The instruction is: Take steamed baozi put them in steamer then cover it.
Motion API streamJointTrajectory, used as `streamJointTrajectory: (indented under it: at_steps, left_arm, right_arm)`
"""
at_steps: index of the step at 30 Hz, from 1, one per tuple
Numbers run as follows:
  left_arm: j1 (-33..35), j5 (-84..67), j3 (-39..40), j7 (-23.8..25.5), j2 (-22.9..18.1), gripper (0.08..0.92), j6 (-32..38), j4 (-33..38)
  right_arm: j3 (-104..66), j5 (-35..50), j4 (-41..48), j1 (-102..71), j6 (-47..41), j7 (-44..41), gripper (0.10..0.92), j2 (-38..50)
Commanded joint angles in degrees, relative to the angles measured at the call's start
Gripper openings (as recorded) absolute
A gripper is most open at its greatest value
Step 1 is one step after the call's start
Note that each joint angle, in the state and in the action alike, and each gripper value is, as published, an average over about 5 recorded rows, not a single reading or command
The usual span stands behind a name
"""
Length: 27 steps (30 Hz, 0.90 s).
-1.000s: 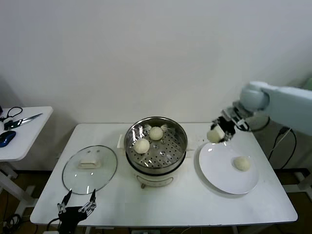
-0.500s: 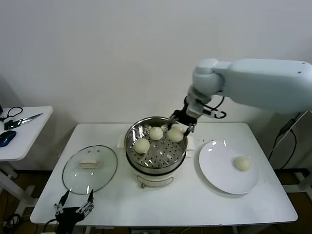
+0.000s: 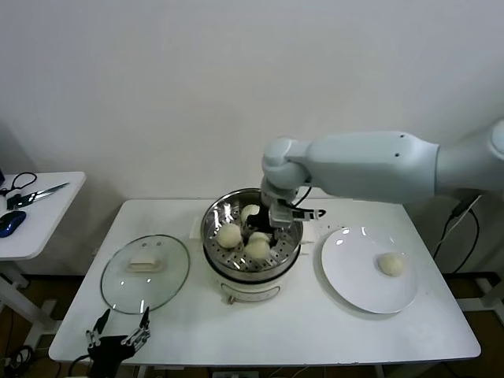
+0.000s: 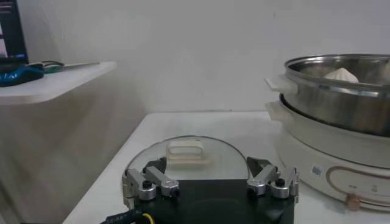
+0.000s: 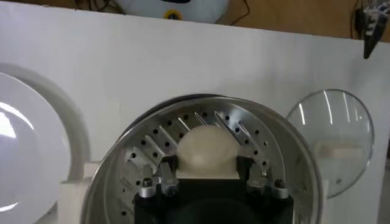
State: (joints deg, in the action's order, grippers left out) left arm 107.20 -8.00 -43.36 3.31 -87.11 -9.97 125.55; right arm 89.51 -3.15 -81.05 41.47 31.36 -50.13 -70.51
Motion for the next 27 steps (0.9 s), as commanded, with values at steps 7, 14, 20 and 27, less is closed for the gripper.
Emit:
streamJointTrajectory:
  at_steps: [7,14,20,27]
  left_arm:
    - [0.0,-0.1,0.0,-0.1,-0.1,0.823,0.2,-0.2]
    - [0.2,-0.3,-0.2,-0.1,-0.1,0.823,0.3,0.0]
    - [0.2,-0.2,0.0,-0.1,-0.4,0.823,0.3,0.2]
    - [0.2,-0.1,0.0,-0.1,-0.5,0.823,0.3,0.5]
  right_arm:
    - [-1.3,-7.0,5.3,-7.9,1.8,2.3,0.636,-4.0]
    - [-1.2,-4.6,5.1,-5.9,1.7,3.0,0.706,-3.7]
    - [-0.9,4.6,4.3,0.2,1.3,-0.2,0.816,1.0]
    - [9.1,22.6,6.9,12.0,-3.3,-5.9,0.823,12.6]
